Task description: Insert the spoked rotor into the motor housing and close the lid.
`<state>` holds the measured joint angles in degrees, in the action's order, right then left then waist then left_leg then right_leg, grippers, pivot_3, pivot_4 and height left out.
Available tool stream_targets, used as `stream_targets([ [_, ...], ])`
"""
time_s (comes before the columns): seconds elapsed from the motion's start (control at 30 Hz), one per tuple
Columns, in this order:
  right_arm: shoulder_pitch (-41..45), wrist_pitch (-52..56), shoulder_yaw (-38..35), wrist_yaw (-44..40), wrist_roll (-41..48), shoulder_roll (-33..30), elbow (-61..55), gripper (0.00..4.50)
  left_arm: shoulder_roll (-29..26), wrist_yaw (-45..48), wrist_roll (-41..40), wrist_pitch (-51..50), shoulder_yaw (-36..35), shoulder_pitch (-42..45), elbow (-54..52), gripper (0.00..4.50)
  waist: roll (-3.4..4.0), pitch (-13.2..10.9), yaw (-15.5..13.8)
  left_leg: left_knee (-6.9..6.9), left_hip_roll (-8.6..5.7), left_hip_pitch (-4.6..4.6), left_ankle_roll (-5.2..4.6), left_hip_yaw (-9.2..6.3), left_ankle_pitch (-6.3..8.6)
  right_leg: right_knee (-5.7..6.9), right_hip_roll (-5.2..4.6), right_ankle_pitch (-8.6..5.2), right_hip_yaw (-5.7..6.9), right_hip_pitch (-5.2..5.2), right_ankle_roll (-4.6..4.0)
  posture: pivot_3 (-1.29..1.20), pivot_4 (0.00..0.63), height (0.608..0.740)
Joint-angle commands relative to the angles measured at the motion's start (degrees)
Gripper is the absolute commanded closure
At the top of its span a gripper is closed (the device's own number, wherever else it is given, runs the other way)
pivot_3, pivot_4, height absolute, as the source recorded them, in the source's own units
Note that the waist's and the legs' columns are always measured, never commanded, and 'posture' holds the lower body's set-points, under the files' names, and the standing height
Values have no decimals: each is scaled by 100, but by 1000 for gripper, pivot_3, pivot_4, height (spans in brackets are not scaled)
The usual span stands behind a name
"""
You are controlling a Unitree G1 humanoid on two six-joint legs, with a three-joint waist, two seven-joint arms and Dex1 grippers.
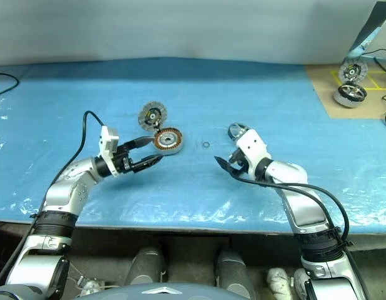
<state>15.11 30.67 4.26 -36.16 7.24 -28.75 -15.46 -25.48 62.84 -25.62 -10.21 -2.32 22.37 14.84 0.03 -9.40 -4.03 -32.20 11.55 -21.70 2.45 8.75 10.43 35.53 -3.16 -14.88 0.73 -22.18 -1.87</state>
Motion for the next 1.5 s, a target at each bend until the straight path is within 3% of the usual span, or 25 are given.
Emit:
stream_targets([
  [0.03, 89, -78, -42, 15, 40, -23, -107, 161, -130, 6, 38, -163, 29, 281, -195, 17, 0, 0, -1, 0, 0, 0, 0, 0, 0, 0, 0, 0, 0, 0, 0, 0, 150, 740],
  [0.3, -36, -99, 75, 139, -45, 22, -162, 161, -279, 215, 869, -292, 589, 1594, 984, 17, 0, 0, -27, -6, -4, -1, -9, 0, -6, 9, -3, 0, 2, 2, 0, 0, 150, 740],
  [0.43, -40, -89, 39, 221, -26, 31, -175, 161, -133, 317, 1253, -529, 887, 2546, 2168, 17, -1, 0, -37, -5, -12, -2, -9, -1, -6, 13, -2, 1, 3, 0, 0, 0, 150, 740],
  [0.67, -104, -76, 1, 431, -53, 76, -245, 161, 11, 1405, 2152, 385, 1618, 3705, 3935, 17, -2, -1, -52, -2, -28, -8, -9, -11, -6, 9, -2, 1, 6, -1, 0, 0, 150, 740],
  [0.8, -343, -16, -19, 568, -38, 97, -476, 161, -22, 2028, 2450, 844, 1771, 3989, 4516, 17, -3, -2, -64, 3, -30, -11, -8, -15, -6, 4, -2, 1, 11, -1, 0, 0, 150, 740],
  [1.0, -559, 44, -38, 770, -48, 134, -642, 161, 100, 1638, 2812, 1158, 1669, 4296, 5253, 17, -5, -3, -129, -1, -32, -10, -8, -20, -6, 4, -10, 2, 26, 7, -1, 0, 150, 740],
  [1.5, -770, 206, -105, 909, -52, 43, -889, 161, 447, 1605, 2850, 1376, 1312, 4439, 5385, 17, -12, -7, -196, 0, -52, -12, -10, -27, -7, 1, -37, 3, 41, 16, 1, 0, 150, 740],
])
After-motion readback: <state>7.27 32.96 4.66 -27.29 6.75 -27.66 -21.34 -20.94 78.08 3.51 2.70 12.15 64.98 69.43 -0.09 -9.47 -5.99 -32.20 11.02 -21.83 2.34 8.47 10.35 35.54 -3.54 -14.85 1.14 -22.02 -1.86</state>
